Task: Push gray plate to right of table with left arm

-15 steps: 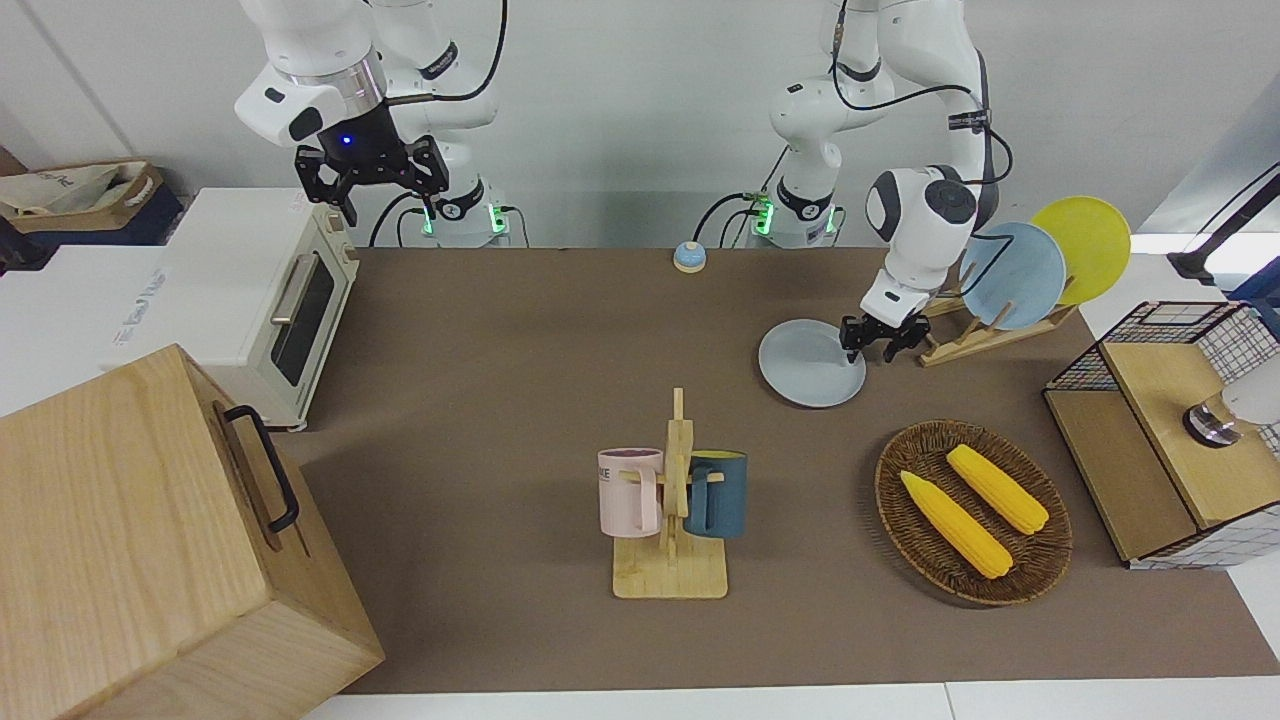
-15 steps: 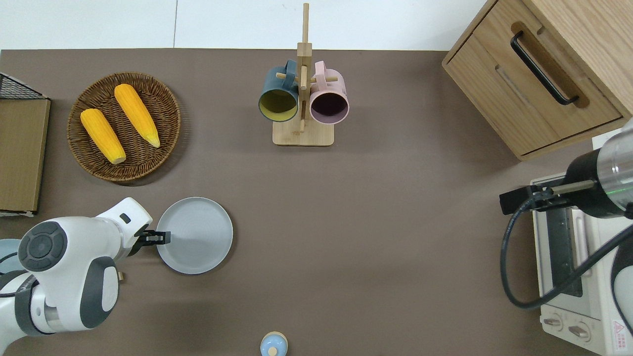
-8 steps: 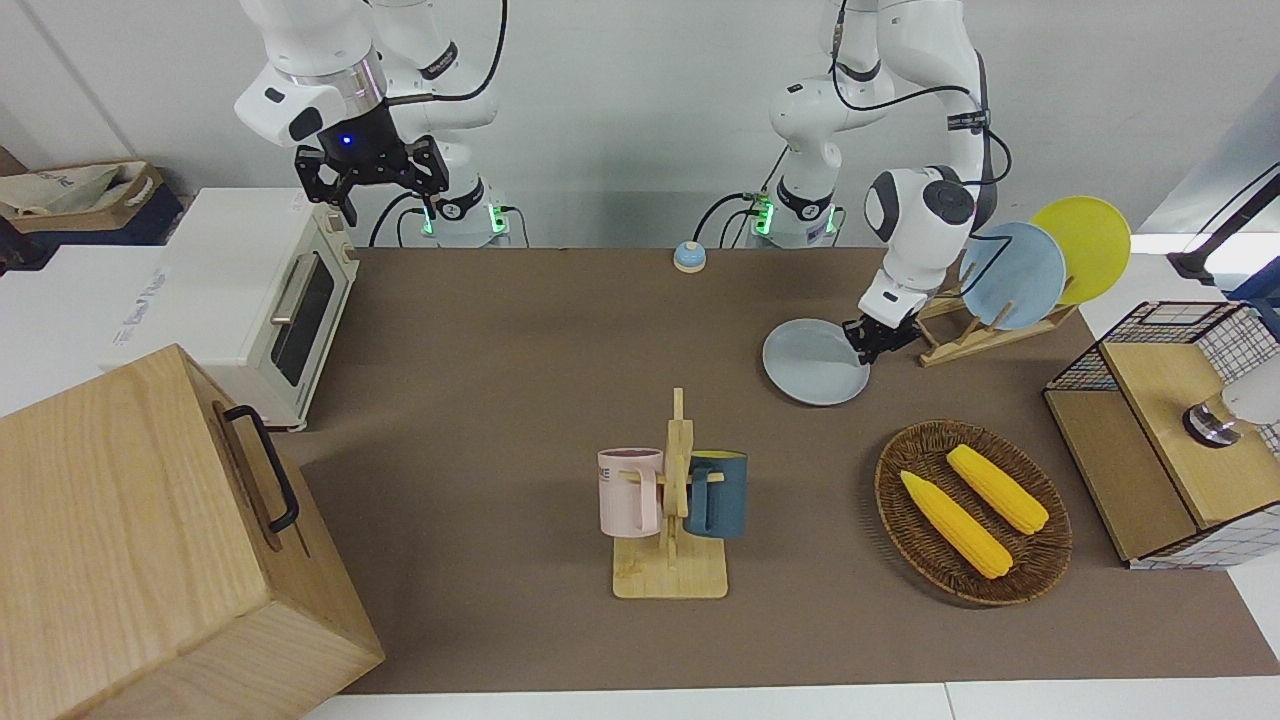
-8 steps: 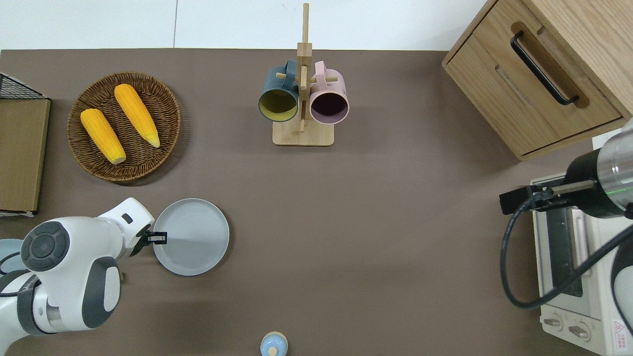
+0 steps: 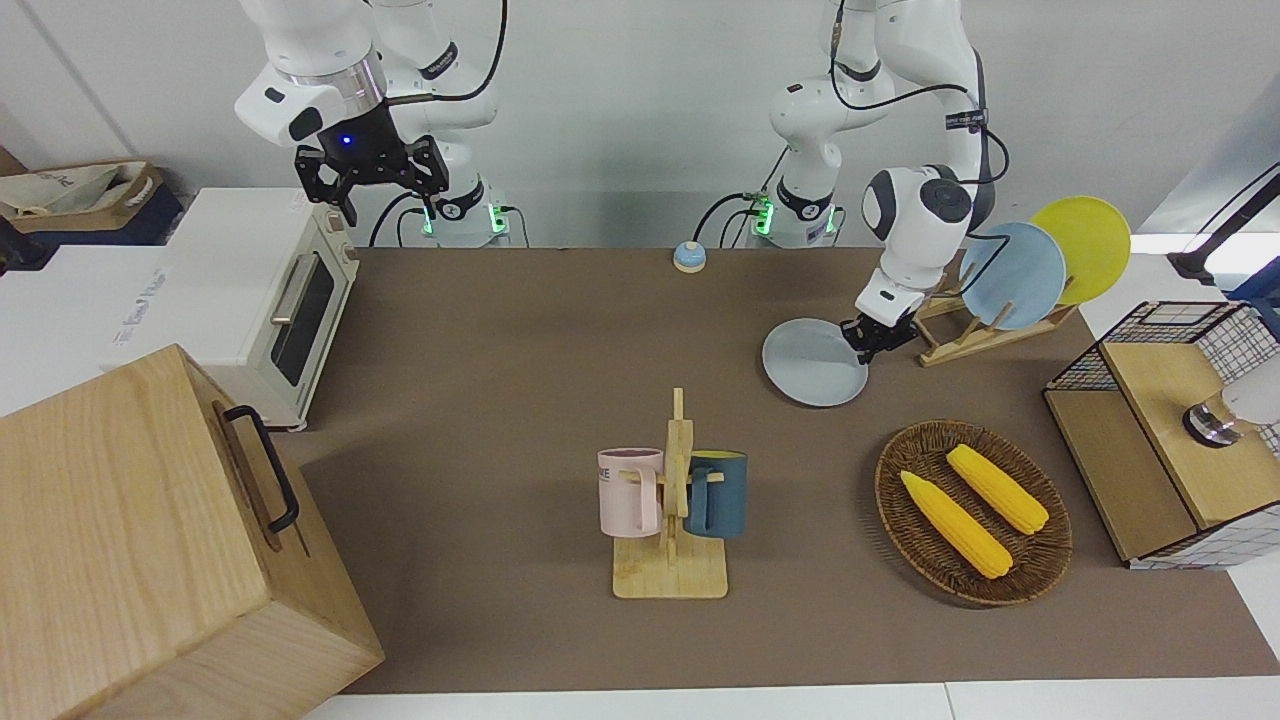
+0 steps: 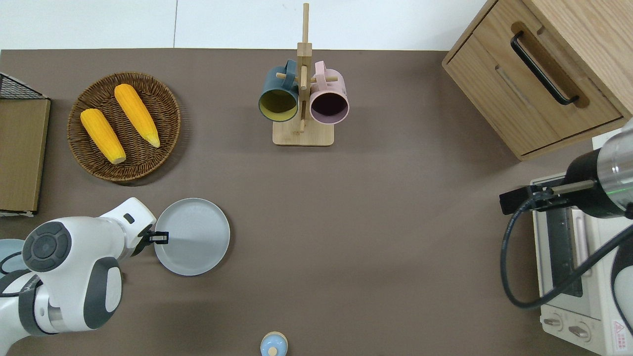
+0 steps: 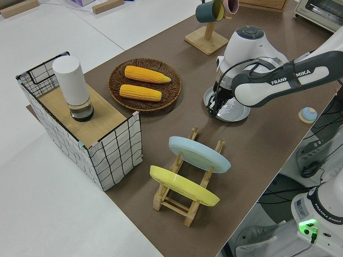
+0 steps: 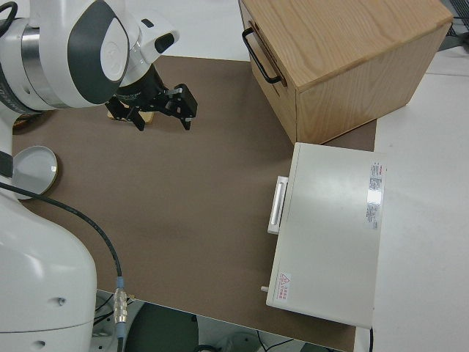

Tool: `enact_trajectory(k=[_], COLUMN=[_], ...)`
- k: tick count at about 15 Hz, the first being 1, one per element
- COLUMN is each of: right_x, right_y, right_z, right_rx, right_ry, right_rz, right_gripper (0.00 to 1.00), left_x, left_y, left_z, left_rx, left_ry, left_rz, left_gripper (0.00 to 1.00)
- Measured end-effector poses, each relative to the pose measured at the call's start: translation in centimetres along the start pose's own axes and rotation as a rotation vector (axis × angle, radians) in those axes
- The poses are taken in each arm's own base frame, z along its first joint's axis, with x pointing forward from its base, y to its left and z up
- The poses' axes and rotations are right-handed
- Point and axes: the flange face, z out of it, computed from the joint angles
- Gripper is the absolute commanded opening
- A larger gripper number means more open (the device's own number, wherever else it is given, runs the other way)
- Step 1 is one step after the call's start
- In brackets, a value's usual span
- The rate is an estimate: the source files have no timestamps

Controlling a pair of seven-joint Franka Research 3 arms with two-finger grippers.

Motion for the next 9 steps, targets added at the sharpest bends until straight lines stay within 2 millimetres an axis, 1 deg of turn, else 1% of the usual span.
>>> enact_trajectory(k=[2,4,9], right_x=[0.0,0.0,0.0], right_y=[0.0,0.0,0.0], right_z=[0.0,0.0,0.0], right_rx=[0.000,0.000,0.000], right_ry=[0.000,0.000,0.000], right_rz=[0.000,0.000,0.000], right_gripper=[0.983,0.983,0.983], left_x=[0.0,0.0,-0.3], left_y=[0.2,1.1,6.6], left_z=[0.0,0.1,0.2], left_rx=[0.000,-0.002,-0.007], left_ry=[-0.001,-0.003,-0.005], left_rz=[0.002,-0.002,-0.045], left_gripper=[0.00,0.00,0.00])
